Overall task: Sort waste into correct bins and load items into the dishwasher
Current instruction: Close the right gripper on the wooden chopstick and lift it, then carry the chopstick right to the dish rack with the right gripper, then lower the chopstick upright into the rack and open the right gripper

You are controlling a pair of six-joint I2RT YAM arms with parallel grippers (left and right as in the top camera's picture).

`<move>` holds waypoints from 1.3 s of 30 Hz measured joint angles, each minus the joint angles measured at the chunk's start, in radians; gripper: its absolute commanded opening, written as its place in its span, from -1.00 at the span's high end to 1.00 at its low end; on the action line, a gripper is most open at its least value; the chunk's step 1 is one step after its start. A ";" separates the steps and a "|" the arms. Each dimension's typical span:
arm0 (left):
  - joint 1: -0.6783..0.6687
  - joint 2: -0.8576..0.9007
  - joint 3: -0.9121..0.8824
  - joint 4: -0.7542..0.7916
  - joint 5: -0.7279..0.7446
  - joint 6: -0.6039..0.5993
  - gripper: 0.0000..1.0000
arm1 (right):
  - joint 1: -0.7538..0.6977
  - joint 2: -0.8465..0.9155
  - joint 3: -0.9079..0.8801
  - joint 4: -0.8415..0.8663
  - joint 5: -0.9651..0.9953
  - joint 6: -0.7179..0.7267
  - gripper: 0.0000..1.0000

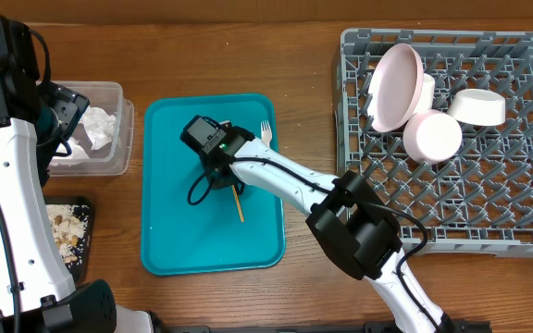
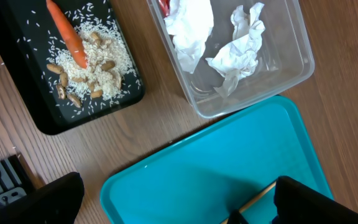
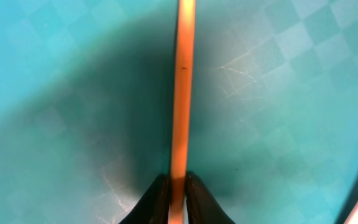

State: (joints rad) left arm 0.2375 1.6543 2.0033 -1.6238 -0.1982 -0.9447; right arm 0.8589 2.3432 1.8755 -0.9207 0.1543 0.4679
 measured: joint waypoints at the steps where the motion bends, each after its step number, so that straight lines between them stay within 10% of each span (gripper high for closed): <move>1: 0.000 0.000 0.000 0.000 0.000 0.000 -1.00 | 0.000 0.000 0.000 0.000 0.002 0.001 0.92; 15: 0.000 0.000 0.000 0.000 0.000 0.000 -1.00 | -0.074 0.021 0.211 -0.181 -0.130 0.003 0.92; 39: 0.000 0.000 0.000 0.000 0.000 0.000 -1.00 | -0.718 -0.306 0.176 -0.256 -0.122 -0.358 0.92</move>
State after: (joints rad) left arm 0.2375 1.6543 2.0037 -1.6238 -0.1978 -0.9447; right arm 0.1413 2.0373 2.0518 -1.1770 0.0322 0.1097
